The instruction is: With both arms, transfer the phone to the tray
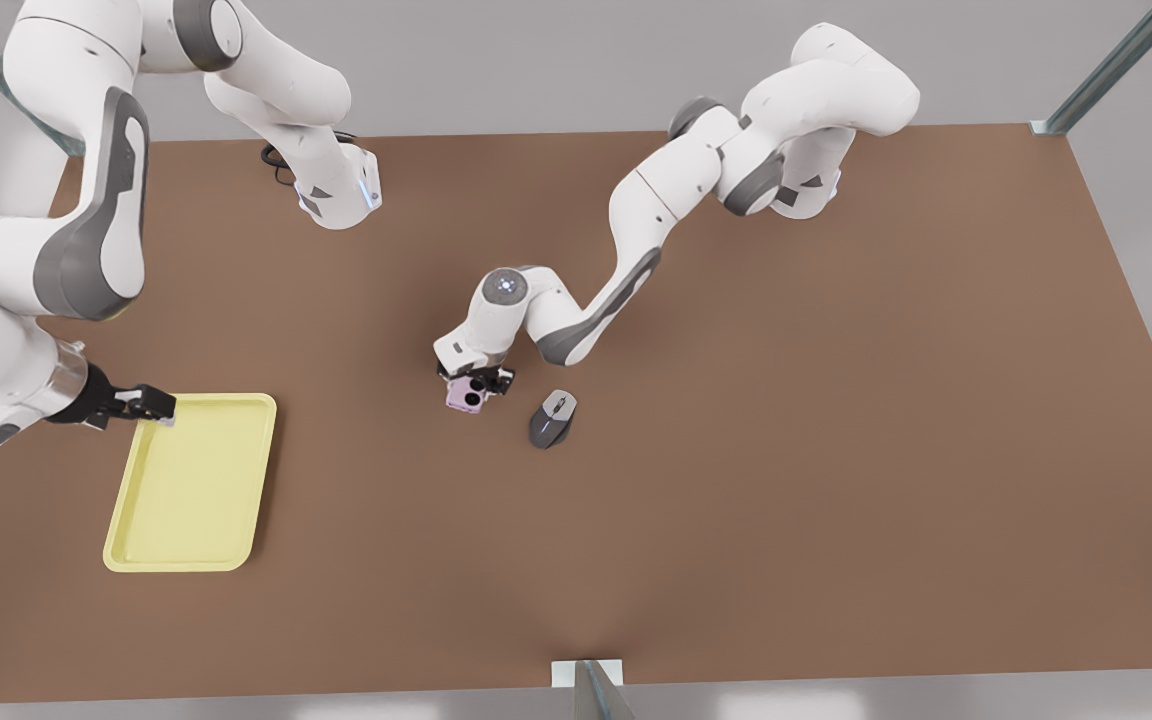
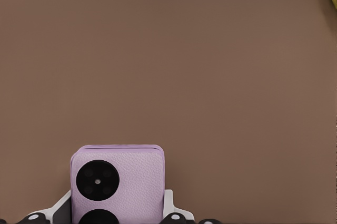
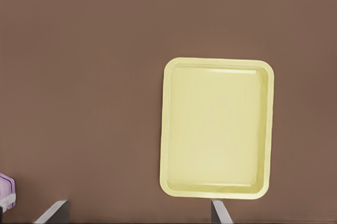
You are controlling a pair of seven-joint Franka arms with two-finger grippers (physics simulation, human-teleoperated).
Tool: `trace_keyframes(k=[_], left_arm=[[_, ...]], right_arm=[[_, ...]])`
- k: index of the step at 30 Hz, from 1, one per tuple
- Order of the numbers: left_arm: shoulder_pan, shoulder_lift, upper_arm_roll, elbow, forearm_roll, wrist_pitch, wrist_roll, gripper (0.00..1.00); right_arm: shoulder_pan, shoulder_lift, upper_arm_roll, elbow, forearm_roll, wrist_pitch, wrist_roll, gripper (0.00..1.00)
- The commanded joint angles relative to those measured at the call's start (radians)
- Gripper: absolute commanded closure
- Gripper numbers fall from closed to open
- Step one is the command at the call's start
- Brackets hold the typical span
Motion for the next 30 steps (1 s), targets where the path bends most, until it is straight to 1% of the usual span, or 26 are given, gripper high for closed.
trace_keyframes(k=[1, 3, 5, 6, 7, 8, 10, 11, 12, 13, 15, 17, 18, 19, 20, 21, 22, 23, 24, 26, 27, 28, 29, 30], left_arm=[[0.001, 0.006, 0.002, 0.009, 0.01, 0.091, -0.101, 0.19], [0.001, 0.006, 0.0, 0.009, 0.01, 0.103, -0.141, 0.0], [0.0, 0.003, 0.002, 0.009, 0.01, 0.101, -0.161, 0.0], [0.0, 0.003, 0.003, 0.009, 0.01, 0.101, -0.165, 0.0], [0.0, 0.003, 0.003, 0.009, 0.01, 0.1, -0.165, 0.0], [0.0, -0.002, 0.005, 0.009, 0.01, 0.091, -0.165, 0.0], [0.012, -0.031, 0.012, 0.008, 0.01, -0.006, -0.153, 0.0], [0.042, -0.068, 0.003, 0.006, 0.007, -0.109, -0.104, 0.0], [0.07, -0.089, 0.0, 0.004, 0.004, -0.168, -0.089, 0.0], [0.101, -0.109, -0.007, 0.0, -0.001, -0.237, -0.063, 0.0], [0.248, -0.193, -0.023, -0.008, -0.085, -0.47, 0.101, 0.0], [0.429, -0.299, -0.014, -0.011, -0.148, -0.759, 0.353, 0.0], [0.515, -0.354, -0.011, -0.063, -0.148, -0.843, 0.422, 0.0], [0.564, -0.416, -0.003, -0.104, -0.139, -0.848, 0.453, 0.0], [0.581, -0.466, 0.055, -0.104, -0.134, -0.895, 0.471, 0.0], [0.583, -0.505, 0.086, -0.104, -0.131, -0.944, 0.487, 0.0], [0.581, -0.562, 0.15, -0.104, -0.13, -1.006, 0.55, 0.0], [0.584, -0.6, 0.178, -0.106, -0.127, -1.023, 0.603, 0.0], [0.622, -0.706, 0.177, -0.221, -0.13, -1.026, 0.666, 0.0], [0.648, -0.871, 0.16, -0.374, -0.081, -1.015, 0.763, 0.0], [0.702, -0.941, 0.118, -0.425, -0.073, -1.008, 0.777, 0.0], [0.747, -0.987, 0.085, -0.466, -0.071, -0.985, 0.778, 0.0], [0.759, -1.037, 0.062, -0.525, -0.042, -0.943, 0.829, 0.0], [0.76, -1.068, 0.055, -0.557, -0.038, -0.942, 0.847, 0.0]], right_arm=[[-0.007, -0.049, 0.004, -0.11, -0.009, 0.096, -0.011, 0.0], [-0.01, -0.052, -0.003, -0.128, -0.015, 0.075, -0.036, 0.0], [-0.012, -0.04, -0.013, -0.133, -0.033, 0.056, -0.049, 0.0], [-0.01, -0.058, -0.013, -0.17, -0.033, 0.07, -0.053, 0.0], [-0.012, -0.051, -0.013, -0.159, -0.03, 0.061, -0.056, 0.0], [-0.038, -0.051, -0.003, -0.162, -0.023, 0.07, -0.068, 0.0], [-0.037, -0.049, 0.001, -0.165, -0.018, 0.053, -0.057, 0.0], [-0.035, -0.054, 0.04, -0.164, -0.024, 0.047, -0.054, 0.0], [-0.015, -0.068, 0.072, -0.176, -0.02, 0.06, -0.043, 0.0], [0.025, -0.075, 0.073, -0.193, -0.015, 0.06, 0.08, 0.0], [0.141, -0.065, 0.073, -0.202, -0.015, 0.081, 0.294, 0.0], [0.21, -0.048, 0.073, -0.231, -0.013, 0.151, 0.395, 0.0], [0.264, -0.042, 0.073, -0.26, -0.013, 0.191, 0.548, 0.0], [0.325, -0.02, 0.072, -0.285, -0.019, 0.222, 0.633, 0.0], [0.335, -0.018, 0.072, -0.364, -0.015, 0.312, 0.691, 0.0], [0.335, -0.022, 0.073, -0.415, -0.015, 0.375, 0.693, 0.0], [0.367, -0.014, 0.073, -0.42, -0.015, 0.386, 0.753, 0.0], [0.378, 0.008, 0.073, -0.423, -0.015, 0.429, 0.774, 0.0], [0.378, 0.031, 0.072, -0.424, -0.015, 0.446, 0.774, 0.0], [0.376, 0.066, 0.072, -0.437, -0.013, 0.451, 0.787, 0.0], [0.378, 0.077, 0.072, -0.473, -0.013, 0.518, 0.845, 0.0], [0.379, 0.083, 0.072, -0.487, -0.013, 0.552, 0.854, 0.0], [0.385, 0.107, 0.072, -0.478, -0.013, 0.557, 0.854, 0.0], [0.393, 0.13, 0.072, -0.466, -0.015, 0.564, 0.854, 0.0]])
